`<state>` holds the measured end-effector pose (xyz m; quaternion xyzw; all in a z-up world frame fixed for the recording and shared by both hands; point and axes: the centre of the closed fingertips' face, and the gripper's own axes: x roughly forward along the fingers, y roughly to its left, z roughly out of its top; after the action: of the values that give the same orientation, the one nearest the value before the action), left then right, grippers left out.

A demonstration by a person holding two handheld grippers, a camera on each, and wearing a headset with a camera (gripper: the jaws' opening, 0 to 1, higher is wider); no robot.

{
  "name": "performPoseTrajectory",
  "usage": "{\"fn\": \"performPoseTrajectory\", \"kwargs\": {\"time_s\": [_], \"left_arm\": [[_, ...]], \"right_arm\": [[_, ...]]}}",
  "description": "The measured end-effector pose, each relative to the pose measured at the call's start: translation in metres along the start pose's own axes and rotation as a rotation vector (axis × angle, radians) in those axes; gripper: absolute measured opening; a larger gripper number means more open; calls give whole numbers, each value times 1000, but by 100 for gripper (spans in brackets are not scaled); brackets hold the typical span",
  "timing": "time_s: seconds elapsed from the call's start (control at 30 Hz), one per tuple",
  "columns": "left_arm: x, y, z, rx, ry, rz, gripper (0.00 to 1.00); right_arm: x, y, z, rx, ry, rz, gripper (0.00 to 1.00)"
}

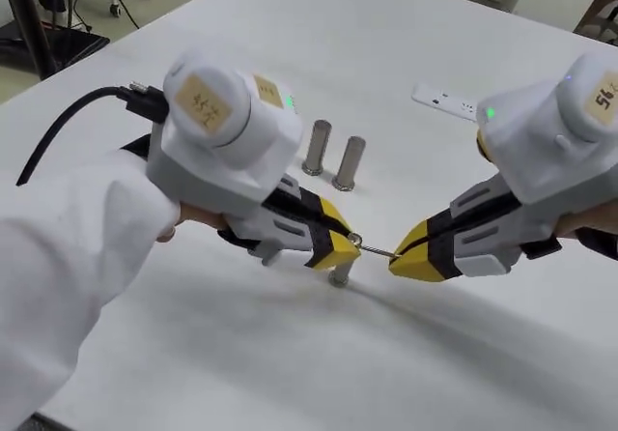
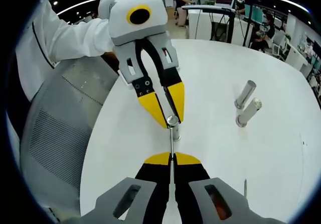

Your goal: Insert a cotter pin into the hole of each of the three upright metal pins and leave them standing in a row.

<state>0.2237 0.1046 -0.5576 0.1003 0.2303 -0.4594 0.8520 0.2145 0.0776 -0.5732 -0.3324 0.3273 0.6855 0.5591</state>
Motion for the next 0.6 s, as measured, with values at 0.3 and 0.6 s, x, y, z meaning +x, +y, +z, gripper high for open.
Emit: {"fn": "performPoseTrajectory", "kwargs": {"time_s": [0.3,0.6], "left_arm": [[2,-1,1,1,-4,-12,6],[2,0,0,-2,-9,-11,6]], "right_arm": [[5,1,9,-2,-14,7,0],[12,0,18,-20,-16,10,0]]}}
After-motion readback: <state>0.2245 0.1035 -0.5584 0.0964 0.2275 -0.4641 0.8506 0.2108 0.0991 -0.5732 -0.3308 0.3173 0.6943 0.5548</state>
